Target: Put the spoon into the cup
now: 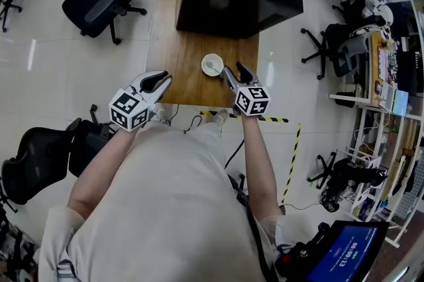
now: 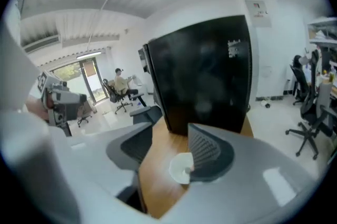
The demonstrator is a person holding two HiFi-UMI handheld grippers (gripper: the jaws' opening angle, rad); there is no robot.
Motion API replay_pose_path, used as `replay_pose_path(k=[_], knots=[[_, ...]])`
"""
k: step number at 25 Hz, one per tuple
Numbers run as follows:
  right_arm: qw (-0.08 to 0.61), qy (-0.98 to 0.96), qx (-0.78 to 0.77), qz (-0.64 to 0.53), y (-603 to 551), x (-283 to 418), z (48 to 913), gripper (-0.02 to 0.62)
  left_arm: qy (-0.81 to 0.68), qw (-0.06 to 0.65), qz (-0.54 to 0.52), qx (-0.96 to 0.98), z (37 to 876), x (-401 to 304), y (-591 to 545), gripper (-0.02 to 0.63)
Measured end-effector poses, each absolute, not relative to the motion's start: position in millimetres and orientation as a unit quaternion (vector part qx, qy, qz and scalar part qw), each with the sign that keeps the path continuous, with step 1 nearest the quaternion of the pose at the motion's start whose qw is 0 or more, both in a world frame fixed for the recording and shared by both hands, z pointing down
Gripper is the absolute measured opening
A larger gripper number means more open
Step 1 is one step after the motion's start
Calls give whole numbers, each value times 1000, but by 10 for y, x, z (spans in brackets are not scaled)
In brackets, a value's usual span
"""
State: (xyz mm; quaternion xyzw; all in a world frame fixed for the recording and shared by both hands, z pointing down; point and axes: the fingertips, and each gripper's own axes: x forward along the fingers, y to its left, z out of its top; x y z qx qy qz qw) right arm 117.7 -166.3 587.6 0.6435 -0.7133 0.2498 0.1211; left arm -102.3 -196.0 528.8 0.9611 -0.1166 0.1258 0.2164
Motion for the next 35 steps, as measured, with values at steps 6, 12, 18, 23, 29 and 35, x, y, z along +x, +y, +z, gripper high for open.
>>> replay_pose_path(k=[6,12,18,23,29,35], knots=[[21,-741,641,197,-1565,1148,5251,184,-87,159,138,974,5124,-785,-1895,63],[-36,-751,635,178,-1291,1329,4947,172,-129,173,135,967,5104,-640,-1843,49],[-54,-759,630,157,-662,1615,4736,146,-149,187,142,961,5128,-361,-1429,39],[-50,-759,634,142,-160,1833,4713,142,-160,207,140,955,5174,-175,-998,38],[-49,-759,636,133,380,2078,4748,134,-174,214,138,951,5240,55,-524,38],[-48,-757,639,131,876,2349,4783,135,-219,244,106,939,5215,71,-186,40]])
